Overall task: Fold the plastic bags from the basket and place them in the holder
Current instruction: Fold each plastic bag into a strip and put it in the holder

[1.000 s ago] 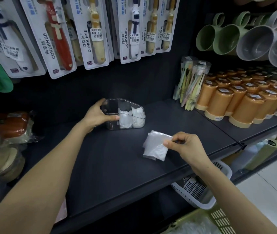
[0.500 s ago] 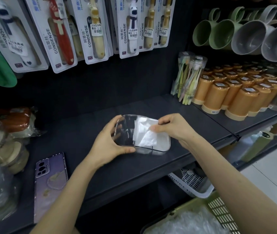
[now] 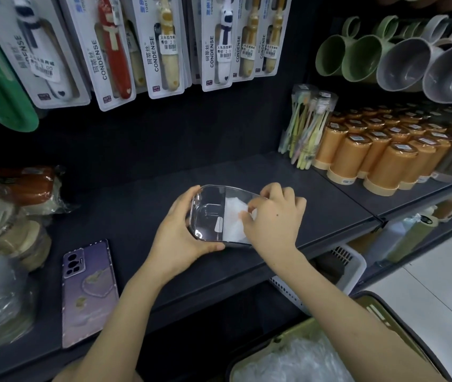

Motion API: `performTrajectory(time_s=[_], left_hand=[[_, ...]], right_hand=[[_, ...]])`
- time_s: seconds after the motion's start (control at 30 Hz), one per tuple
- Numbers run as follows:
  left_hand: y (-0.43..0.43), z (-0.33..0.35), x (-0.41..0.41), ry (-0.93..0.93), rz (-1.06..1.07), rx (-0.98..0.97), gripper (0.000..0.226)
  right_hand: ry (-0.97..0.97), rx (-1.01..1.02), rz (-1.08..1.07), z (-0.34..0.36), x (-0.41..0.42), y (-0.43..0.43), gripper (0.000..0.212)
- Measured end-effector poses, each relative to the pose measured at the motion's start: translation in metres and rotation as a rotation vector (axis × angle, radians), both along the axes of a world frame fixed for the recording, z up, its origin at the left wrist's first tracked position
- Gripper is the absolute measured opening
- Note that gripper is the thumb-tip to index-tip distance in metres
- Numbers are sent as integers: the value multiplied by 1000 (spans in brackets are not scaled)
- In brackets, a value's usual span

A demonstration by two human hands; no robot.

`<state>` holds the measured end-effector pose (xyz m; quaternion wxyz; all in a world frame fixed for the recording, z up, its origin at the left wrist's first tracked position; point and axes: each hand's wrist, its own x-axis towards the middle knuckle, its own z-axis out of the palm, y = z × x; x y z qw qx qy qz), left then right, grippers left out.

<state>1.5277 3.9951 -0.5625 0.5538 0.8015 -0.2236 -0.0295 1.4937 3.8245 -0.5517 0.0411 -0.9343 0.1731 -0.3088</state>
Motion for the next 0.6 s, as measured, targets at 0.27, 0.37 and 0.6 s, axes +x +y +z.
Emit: performTrajectory(time_s=[0.27, 0.37, 0.6], left_hand=[[0, 8, -5, -38, -35, 25, 109], [0, 7, -5, -46, -39, 21, 108], [0, 10, -6, -71, -62, 29, 104]], right_hand=[[113, -29, 19, -5, -1, 1, 25], [-4, -6, 141, 2, -11, -9, 35], [221, -154, 403, 4, -7, -22, 48]])
